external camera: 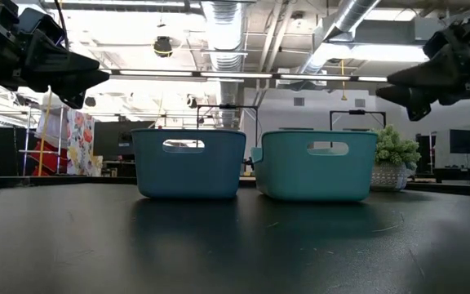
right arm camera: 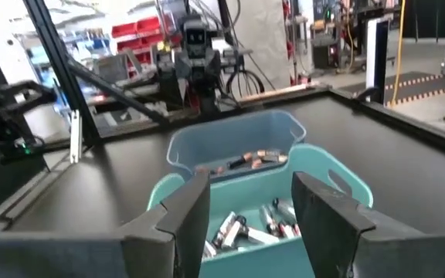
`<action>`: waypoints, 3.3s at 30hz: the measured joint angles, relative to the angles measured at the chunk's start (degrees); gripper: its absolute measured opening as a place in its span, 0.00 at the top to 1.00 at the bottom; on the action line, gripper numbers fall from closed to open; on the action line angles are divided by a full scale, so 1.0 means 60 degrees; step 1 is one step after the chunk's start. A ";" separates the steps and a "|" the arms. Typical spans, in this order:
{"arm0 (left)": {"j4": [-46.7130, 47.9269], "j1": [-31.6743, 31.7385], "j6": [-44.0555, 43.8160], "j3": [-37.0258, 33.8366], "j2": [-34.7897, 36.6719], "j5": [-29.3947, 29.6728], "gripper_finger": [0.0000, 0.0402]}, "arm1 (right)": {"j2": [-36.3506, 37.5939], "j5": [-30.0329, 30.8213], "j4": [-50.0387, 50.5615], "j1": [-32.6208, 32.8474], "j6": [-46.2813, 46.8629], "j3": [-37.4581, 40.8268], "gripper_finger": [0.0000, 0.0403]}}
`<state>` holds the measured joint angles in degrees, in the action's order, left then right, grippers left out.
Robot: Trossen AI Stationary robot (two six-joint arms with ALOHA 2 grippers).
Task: Sort batteries
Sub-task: Return to Home Position
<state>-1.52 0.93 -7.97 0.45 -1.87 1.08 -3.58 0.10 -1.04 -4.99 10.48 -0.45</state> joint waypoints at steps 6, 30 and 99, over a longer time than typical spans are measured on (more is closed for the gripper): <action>0.0000 0.0000 0.0000 0.0004 0.0000 -0.0004 0.67 | -0.1103 -0.0004 0.0025 -0.0007 -0.0758 0.0000 0.50; 0.0004 0.0000 0.0000 0.0004 0.0000 -0.0007 0.67 | -0.2355 -0.0033 0.0058 -0.0007 -0.1250 0.0007 0.50; 0.0007 0.0000 0.0003 0.0000 0.0000 -0.0011 0.67 | -0.2352 -0.0036 0.0066 -0.0007 -0.1239 0.0015 0.50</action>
<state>-1.48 0.93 -7.95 0.45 -1.87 1.02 -17.69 -0.12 -0.64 -5.04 3.05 -0.36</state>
